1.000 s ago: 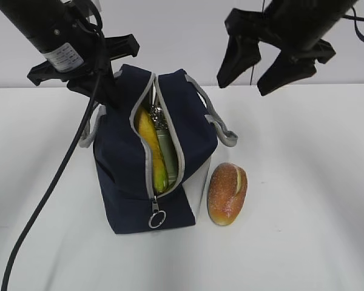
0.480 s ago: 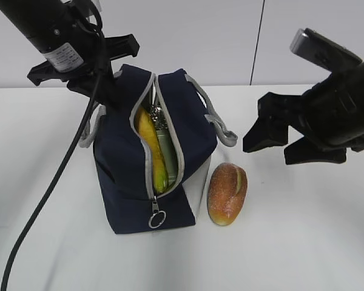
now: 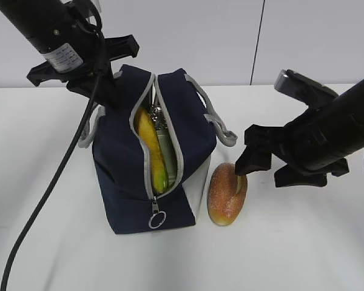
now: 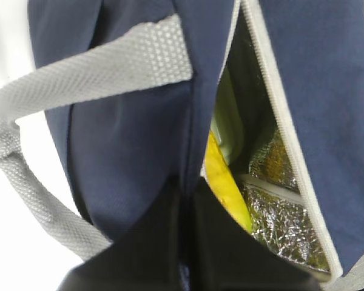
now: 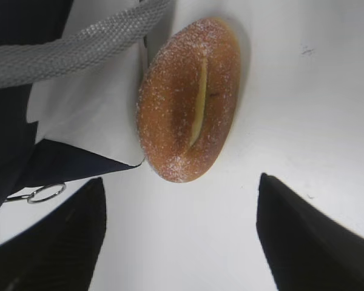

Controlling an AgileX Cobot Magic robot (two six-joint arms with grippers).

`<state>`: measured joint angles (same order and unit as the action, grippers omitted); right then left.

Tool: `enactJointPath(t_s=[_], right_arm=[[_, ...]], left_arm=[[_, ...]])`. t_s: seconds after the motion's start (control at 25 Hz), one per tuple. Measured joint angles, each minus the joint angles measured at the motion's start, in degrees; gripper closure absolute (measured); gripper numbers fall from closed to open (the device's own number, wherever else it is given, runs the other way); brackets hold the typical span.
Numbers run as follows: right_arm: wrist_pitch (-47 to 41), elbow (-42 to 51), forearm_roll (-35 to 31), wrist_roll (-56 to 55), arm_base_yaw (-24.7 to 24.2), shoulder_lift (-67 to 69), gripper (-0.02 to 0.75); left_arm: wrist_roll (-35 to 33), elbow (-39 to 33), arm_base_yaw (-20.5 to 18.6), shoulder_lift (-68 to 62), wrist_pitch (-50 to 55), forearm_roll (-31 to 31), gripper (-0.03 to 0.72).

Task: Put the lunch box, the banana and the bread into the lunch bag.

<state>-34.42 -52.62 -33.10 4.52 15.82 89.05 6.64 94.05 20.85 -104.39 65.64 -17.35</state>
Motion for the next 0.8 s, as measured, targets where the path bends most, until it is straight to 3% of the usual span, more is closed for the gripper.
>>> enactJointPath(t_s=[0.32, 0.8], right_arm=[[2.7, 0.0, -12.0, 11.0, 0.0, 8.4, 0.089], [4.8, -3.6, -17.3, 16.9, 0.0, 16.3, 0.084]], left_arm=[[0.0, 0.0, 0.0, 0.0, -0.1, 0.0, 0.688], [0.0, 0.0, 0.0, 0.0, -0.1, 0.0, 0.688]])
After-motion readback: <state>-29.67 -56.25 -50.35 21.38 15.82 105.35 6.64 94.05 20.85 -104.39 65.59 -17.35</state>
